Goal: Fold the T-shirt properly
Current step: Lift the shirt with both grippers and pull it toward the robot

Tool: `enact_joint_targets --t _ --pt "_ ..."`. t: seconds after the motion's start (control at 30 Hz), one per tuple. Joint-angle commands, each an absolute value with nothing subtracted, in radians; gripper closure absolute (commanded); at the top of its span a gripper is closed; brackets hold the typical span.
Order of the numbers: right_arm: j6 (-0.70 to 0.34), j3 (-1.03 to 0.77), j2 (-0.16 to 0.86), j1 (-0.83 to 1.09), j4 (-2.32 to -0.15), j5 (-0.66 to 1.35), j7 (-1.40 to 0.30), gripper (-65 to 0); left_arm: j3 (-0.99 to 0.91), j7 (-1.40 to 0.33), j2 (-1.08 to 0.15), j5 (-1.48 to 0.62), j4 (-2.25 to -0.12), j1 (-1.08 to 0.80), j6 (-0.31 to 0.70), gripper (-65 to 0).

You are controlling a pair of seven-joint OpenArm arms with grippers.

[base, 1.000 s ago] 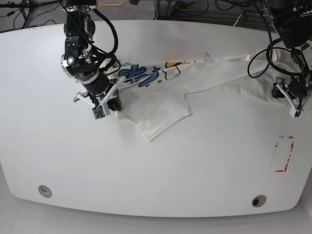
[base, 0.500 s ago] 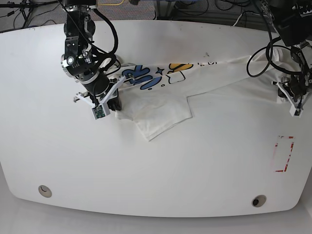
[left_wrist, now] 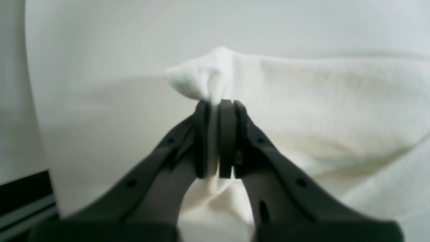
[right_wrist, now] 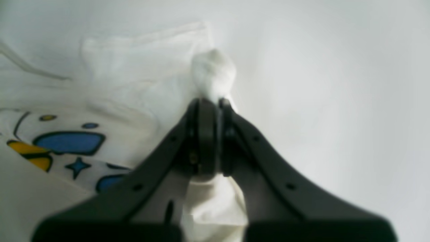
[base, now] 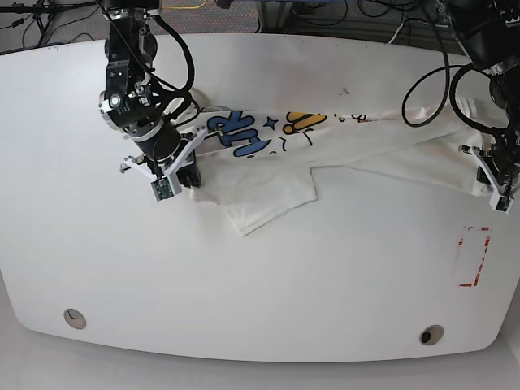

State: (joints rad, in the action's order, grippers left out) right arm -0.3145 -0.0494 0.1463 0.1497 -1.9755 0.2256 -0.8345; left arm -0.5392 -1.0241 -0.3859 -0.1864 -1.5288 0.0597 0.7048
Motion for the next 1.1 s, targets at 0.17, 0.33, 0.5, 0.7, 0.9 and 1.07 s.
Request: enact_joint_targets --t 0.17,0.33,0.5,0.7,0.9,1.07 --pt "-0.324 -0.064 0.154 0.109 -1.992 0.23 -0.819 -0.5 -0.538 -1.019 -0.402 -0.191 -1.591 0.114 0.698 -1.6" --pt "-0.322 -0.075 0.154 0.074 -1.991 0.236 -0.818 -0.9 -0.524 -1.024 -0.394 -0.192 -1.62 0.139 0.698 -1.6" --pt "-0.325 -0.081 0.156 0.044 -1.99 0.236 -0.819 -1.0 -0.524 -1.033 -0.381 -0.19 -1.66 0.17 0.698 -1.7" --pt "-0.318 -0.069 0.16 0.0 -1.994 0.232 -0.822 -0.6 -0.536 -1.059 -0.36 -0.2 -1.754 0.24 0.698 -1.6" --pt "-0.317 -0.064 0.166 -0.04 -1.979 0.233 -0.822 -0.7 -0.54 -1.082 -0.351 -0.205 -1.794 0.297 0.698 -1.6" --pt "-0.313 -0.064 0.182 -0.098 -1.936 0.236 -0.827 -0.8 -0.548 -1.126 -0.347 -0.215 -1.836 0.405 0.698 -1.4"
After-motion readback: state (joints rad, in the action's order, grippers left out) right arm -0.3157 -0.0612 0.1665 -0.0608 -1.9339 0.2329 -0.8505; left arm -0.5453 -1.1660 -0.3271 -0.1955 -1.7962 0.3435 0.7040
